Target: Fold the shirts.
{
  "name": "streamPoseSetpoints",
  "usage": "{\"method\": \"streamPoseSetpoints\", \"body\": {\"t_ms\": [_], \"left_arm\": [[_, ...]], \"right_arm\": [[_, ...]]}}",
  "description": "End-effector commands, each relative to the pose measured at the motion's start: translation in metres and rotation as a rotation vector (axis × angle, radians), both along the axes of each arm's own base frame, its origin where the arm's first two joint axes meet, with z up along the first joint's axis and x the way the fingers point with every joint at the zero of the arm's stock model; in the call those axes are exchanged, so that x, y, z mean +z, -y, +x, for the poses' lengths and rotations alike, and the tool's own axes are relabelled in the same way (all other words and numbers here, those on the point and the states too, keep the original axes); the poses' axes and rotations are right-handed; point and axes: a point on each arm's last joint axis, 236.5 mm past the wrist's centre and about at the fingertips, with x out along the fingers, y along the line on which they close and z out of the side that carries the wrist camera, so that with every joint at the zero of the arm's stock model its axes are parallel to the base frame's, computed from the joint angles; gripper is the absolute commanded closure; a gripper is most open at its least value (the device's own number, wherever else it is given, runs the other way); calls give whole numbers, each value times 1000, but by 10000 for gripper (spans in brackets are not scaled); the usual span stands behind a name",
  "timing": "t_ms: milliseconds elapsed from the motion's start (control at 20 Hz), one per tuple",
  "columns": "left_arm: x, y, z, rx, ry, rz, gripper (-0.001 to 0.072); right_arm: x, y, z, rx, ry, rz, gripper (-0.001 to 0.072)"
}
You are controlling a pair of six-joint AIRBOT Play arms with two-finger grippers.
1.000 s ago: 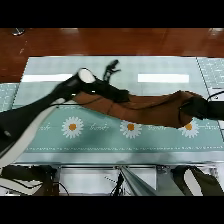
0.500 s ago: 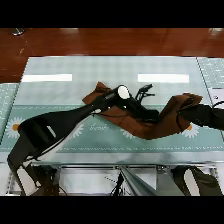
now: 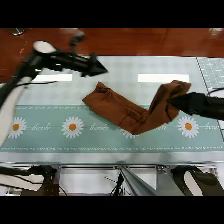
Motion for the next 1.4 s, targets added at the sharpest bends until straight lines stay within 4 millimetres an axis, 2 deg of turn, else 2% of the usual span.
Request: {"method": "streamPoseSetpoints", "body": {"t_ms": [0, 150, 250, 350, 450, 550, 650, 700, 750, 800, 850, 900, 1000, 1100, 1150, 1250, 1350], "left_arm": [[52, -105, -30, 154, 206, 110, 683], [72, -143, -79, 271, 323, 160, 682], [74, -155, -109, 345, 369, 177, 682], [70, -153, -132, 362, 393, 183, 681], [62, -139, -146, 332, 384, 172, 681], [55, -124, -151, 277, 365, 160, 682], [50, -114, -153, 235, 350, 152, 681], [48, -110, -153, 219, 350, 153, 682], [46, -109, -152, 214, 345, 152, 682], [44, -109, -151, 216, 339, 152, 682], [42, -110, -149, 215, 332, 152, 682], [40, -110, -148, 217, 325, 152, 682], [36, -111, -145, 218, 310, 155, 682], [31, -113, -143, 216, 298, 166, 682], [30, -113, -143, 216, 296, 170, 682], [29, -114, -143, 216, 297, 173, 681], [29, -114, -142, 218, 297, 173, 682]], "right_arm": [[3, -70, 41, 107, 34, 45, 688], [-28, -141, 78, 221, -16, 28, 687], [-62, -181, 99, 284, -72, 5, 687], [-94, -209, 114, 323, -121, -12, 687], [-124, -227, 126, 341, -171, -21, 687], [-142, -240, 135, 341, -207, -13, 687], [-148, -252, 149, 309, -229, 30, 687], [-146, -258, 157, 277, -238, 80, 623], [-143, -263, 163, 248, -252, 132, 290], [-138, -263, 166, 245, -242, 153, 89], [-131, -258, 168, 249, -239, 163, 92], [-120, -247, 167, 265, -237, 167, 93], [-90, -207, 166, 296, -219, 146, 93], [-59, -145, 158, 310, -166, 23, 93], [-54, -103, 151, 277, -153, -117, 93], [-58, -10, 129, 113, -164, -457, 92], [-76, 61, 87, -100, -211, -652, 93]]}}
